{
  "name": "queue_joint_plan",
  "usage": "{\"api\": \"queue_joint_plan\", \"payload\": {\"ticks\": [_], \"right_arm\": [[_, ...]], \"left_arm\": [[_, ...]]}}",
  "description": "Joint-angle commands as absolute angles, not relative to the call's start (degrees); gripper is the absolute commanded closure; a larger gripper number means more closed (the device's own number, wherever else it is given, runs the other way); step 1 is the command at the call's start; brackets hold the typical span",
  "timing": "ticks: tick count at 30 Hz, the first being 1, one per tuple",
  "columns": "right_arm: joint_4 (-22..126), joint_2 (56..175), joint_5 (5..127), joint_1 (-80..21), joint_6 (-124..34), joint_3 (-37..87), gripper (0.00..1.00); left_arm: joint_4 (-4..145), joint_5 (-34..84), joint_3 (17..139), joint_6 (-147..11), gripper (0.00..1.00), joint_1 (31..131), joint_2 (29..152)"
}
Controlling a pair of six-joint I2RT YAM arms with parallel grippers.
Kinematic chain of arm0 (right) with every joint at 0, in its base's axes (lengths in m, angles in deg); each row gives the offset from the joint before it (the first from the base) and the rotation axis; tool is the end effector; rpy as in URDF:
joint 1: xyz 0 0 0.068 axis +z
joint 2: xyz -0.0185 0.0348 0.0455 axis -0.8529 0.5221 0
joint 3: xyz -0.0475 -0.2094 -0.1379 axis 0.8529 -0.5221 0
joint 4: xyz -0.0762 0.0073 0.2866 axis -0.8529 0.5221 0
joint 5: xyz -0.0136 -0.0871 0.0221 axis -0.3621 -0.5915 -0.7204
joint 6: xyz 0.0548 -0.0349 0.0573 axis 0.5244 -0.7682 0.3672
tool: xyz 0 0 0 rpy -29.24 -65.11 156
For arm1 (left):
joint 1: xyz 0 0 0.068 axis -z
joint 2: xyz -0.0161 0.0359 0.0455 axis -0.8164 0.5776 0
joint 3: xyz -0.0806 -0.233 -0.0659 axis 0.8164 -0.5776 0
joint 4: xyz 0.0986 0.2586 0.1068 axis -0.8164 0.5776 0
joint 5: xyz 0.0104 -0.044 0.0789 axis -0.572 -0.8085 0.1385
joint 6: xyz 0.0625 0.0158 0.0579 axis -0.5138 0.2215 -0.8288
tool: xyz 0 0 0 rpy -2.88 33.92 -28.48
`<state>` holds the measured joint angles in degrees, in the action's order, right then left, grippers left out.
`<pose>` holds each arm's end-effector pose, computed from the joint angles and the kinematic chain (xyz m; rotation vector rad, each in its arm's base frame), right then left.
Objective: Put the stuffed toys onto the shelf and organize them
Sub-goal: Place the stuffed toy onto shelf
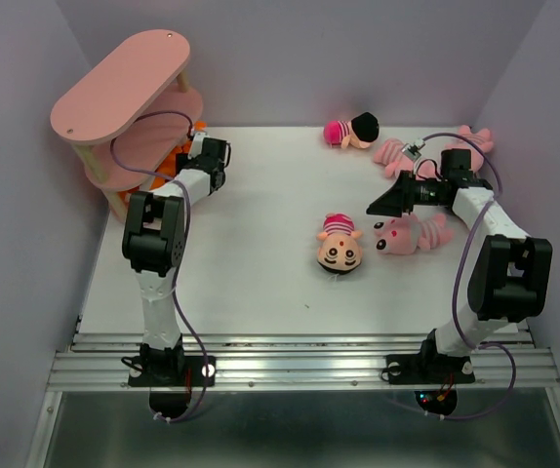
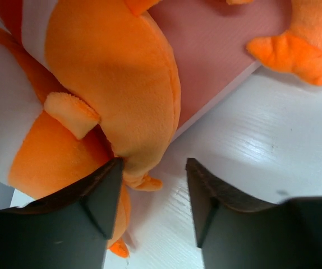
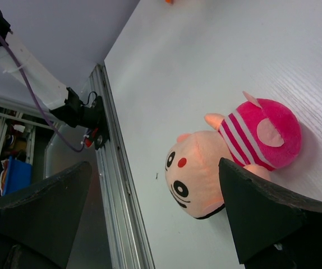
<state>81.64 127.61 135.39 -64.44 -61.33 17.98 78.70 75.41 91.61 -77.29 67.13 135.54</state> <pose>0.3737 0.0365 0.2197 -0.5521 1.9515 1.4790 0.5084 -0.0591 0.1323 -0.1945 2.1395 0.6820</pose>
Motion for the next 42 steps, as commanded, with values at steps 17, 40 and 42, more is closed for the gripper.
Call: {"api": "queue_joint_plan", "payload": {"ticks": [17,40,42], "right_arm": [[82.25,128.44,136.69,-64.86,-62.91,20.03,0.00],[83.04,128.71,136.78,-64.86,-63.70,20.29,0.00],[83.13,128.71,136.86,-64.86,-63.70,20.38,0.00]], "left_arm": [[79.25,72.04,97.15,-75.81,0.80,65.53,135.71],[80.40,64.04,100.67,-73.96,0.86,65.36,136.06],[80.83,64.21,100.67,-73.62,0.75,65.27,136.06]]}}
